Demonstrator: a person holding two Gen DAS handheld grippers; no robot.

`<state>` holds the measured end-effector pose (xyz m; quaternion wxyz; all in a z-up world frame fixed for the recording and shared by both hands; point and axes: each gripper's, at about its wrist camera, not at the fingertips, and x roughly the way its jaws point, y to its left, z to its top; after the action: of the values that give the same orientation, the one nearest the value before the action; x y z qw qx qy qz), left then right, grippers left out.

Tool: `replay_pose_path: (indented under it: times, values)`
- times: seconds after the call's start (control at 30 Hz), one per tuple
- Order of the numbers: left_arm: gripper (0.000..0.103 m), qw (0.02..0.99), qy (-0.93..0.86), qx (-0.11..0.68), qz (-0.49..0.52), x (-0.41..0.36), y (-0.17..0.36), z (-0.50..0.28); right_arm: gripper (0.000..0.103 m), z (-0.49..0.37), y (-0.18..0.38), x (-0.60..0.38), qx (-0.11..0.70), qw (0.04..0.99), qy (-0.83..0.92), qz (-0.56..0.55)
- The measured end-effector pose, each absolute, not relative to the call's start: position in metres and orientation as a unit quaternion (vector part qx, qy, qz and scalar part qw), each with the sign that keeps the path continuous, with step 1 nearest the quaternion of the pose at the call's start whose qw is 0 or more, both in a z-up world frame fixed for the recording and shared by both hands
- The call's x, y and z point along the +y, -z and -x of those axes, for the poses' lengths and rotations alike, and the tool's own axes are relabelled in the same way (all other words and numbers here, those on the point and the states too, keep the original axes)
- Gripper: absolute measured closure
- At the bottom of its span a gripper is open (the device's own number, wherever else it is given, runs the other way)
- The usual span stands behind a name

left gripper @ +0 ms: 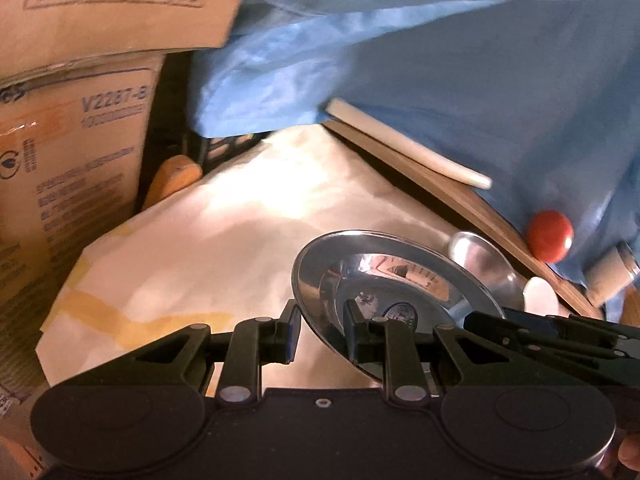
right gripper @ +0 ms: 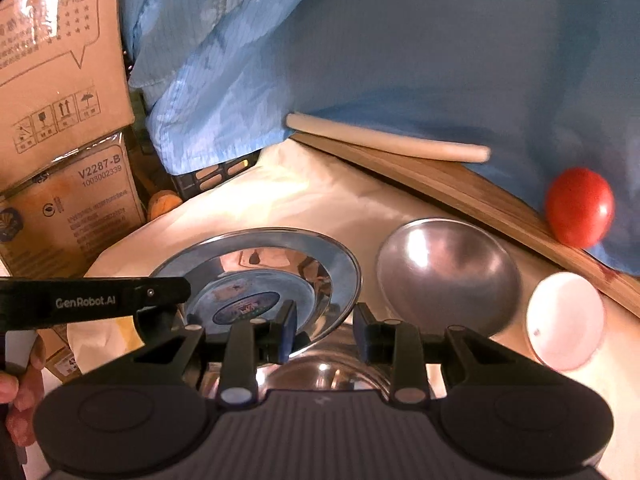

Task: Organize plates and bowls
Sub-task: 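Lift the small steel plate with both tools and carry it over the plate stack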

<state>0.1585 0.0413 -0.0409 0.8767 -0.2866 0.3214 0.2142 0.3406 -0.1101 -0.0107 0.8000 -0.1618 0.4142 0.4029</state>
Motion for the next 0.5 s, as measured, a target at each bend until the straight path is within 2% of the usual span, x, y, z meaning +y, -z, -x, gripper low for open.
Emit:
replay_pose_path:
  times: [0.5]
  values:
    - [0.080, 0.896, -0.155, 0.338, 0.241, -0.002, 0.035, -0.160, 0.068, -0.314, 0.002, -0.174, 0.426, 0.818, -0.365, 0.126]
